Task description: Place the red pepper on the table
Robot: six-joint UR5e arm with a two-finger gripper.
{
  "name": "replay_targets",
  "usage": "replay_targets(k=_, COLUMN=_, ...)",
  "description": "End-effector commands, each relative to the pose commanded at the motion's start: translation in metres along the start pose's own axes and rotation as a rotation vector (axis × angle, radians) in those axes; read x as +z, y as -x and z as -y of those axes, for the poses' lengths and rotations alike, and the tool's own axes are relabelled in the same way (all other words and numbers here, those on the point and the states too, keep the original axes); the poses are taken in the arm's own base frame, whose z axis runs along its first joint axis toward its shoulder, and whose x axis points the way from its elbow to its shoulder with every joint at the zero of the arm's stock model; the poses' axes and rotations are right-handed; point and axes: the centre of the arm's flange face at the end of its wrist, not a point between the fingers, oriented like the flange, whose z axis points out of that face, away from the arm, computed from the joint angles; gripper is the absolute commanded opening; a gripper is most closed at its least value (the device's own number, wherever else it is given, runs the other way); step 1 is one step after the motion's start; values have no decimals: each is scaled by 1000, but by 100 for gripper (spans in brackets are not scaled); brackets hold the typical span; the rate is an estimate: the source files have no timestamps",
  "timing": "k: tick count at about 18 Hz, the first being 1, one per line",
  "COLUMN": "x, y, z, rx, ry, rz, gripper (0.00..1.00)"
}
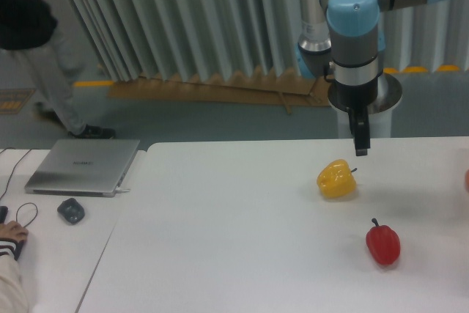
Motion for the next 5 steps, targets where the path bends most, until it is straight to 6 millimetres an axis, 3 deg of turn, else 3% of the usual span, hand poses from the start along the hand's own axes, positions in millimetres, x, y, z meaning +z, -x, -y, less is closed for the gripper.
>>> replay_targets(k=5, x=-6, y=-5, z=5, rx=2, ry=-28, rz=16, gripper=100)
